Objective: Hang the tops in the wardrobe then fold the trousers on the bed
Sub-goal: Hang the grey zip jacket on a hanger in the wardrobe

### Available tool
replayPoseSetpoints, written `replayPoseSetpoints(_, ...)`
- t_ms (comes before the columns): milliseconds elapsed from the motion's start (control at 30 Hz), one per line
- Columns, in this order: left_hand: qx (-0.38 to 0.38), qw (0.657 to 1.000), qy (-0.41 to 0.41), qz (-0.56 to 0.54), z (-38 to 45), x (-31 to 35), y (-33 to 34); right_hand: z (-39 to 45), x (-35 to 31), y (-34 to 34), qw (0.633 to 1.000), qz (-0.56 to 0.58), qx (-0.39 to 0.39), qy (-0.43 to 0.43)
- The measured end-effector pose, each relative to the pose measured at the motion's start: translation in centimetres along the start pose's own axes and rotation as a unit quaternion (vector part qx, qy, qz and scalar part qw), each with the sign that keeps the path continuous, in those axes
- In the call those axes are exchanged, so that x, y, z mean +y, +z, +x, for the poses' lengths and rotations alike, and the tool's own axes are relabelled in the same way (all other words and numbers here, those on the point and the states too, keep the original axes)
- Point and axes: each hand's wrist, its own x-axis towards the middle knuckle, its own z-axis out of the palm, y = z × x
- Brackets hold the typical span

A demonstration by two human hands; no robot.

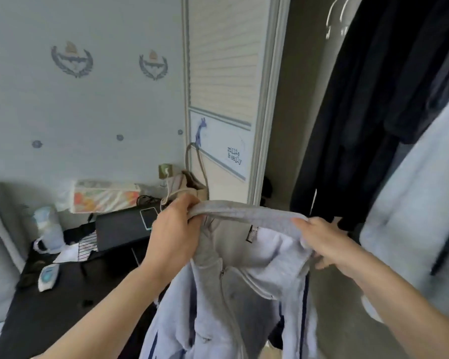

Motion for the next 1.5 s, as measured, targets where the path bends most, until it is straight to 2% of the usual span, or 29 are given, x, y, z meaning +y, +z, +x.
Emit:
replayPoseSetpoints(67, -0.052, 0.996, -0.03, -0.062, 2.5, -0.4, 1.9, 1.2, 0.1, -0.1, 0.994, 0.105, 0.025, 0.033)
replayPoseSetpoints(133, -0.098, 0.985, -0.067, -0.122, 5.1, -0.9, 3.3, 1.9, -0.8, -0.7, 0.985, 0.152, 0.072, 0.032)
replayPoseSetpoints(233, -0.169, 0.98, -0.042, -0.095, 9.1, -1.6, 5.3, 2.7, -3.2, -2.7, 0.969, 0.187, 0.16, -0.019)
replayPoseSetpoints(400, -0.282, 0.957, 0.071, -0.009, 13.1, -1.9, 8.3, 2.8, -5.2, -4.9, 0.955, 0.114, 0.264, -0.071)
replayPoseSetpoints(533, -0.329, 0.93, 0.149, -0.07, 14.8, -1.6, 10.2, 2.7, -4.7, -5.8, 0.94, 0.078, 0.327, -0.05)
replayPoseSetpoints(667, -0.333, 0.916, 0.149, -0.166, 15.4, 0.2, 11.9, 2.3, -3.8, -7.1, 0.927, 0.048, 0.37, -0.03)
replayPoseSetpoints(733, -0.35, 0.904, 0.099, -0.224, 15.7, 1.6, 12.5, 2.0, -3.5, -7.9, 0.923, 0.042, 0.383, -0.02)
replayPoseSetpoints(800, -0.398, 0.862, -0.014, -0.314, 16.3, 3.4, 13.0, 1.7, -3.1, -8.9, 0.914, 0.045, 0.402, -0.015)
replayPoseSetpoints(867, -0.461, 0.786, -0.135, -0.388, 17.2, 5.0, 13.0, 1.7, -2.9, -10.1, 0.9, 0.067, 0.43, -0.011)
replayPoseSetpoints(900, -0.487, 0.759, -0.161, -0.403, 17.6, 5.7, 13.0, 1.8, -2.8, -10.6, 0.894, 0.08, 0.441, -0.004)
replayPoseSetpoints(967, -0.529, 0.739, -0.133, -0.394, 18.7, 6.8, 13.0, 2.3, -2.9, -11.8, 0.889, 0.106, 0.446, 0.011)
replayPoseSetpoints(1033, -0.55, 0.749, -0.065, -0.364, 19.9, 7.5, 13.3, 2.9, -3.2, -12.7, 0.891, 0.128, 0.435, 0.02)
replayPoseSetpoints(1067, -0.546, 0.767, -0.029, -0.335, 20.8, 7.9, 13.7, 3.4, -3.3, -13.4, 0.893, 0.133, 0.43, 0.019)
replayPoseSetpoints(1133, -0.504, 0.827, 0.047, -0.242, 22.3, 8.2, 15.1, 4.1, -3.9, -14.5, 0.897, 0.134, 0.42, 0.01)
replayPoseSetpoints(1200, -0.428, 0.89, 0.126, -0.098, 23.7, 8.0, 16.9, 4.9, -4.6, -15.4, 0.902, 0.141, 0.409, -0.009)
replayPoseSetpoints(1267, -0.384, 0.916, 0.118, -0.009, 24.7, 7.6, 18.2, 6.1, -5.2, -16.1, 0.908, 0.136, 0.394, -0.037)
replayPoseSetpoints(1300, -0.406, 0.91, 0.085, -0.016, 25.3, 7.4, 18.5, 6.7, -5.4, -16.4, 0.914, 0.124, 0.384, -0.045)
replayPoseSetpoints(1333, -0.452, 0.889, 0.028, -0.072, 25.8, 7.4, 18.3, 7.3, -5.5, -16.7, 0.918, 0.112, 0.377, -0.05)
replayPoseSetpoints(1400, -0.551, 0.795, -0.11, -0.227, 26.6, 7.9, 17.4, 8.6, -4.8, -17.5, 0.919, 0.121, 0.373, -0.042)
replayPoseSetpoints(1467, -0.588, 0.713, -0.186, -0.334, 27.3, 8.8, 16.3, 9.6, -3.4, -18.2, 0.915, 0.144, 0.377, -0.011)
replayPoseSetpoints(1500, -0.586, 0.699, -0.197, -0.36, 27.8, 9.2, 16.0, 10.1, -2.5, -18.4, 0.917, 0.148, 0.371, 0.01)
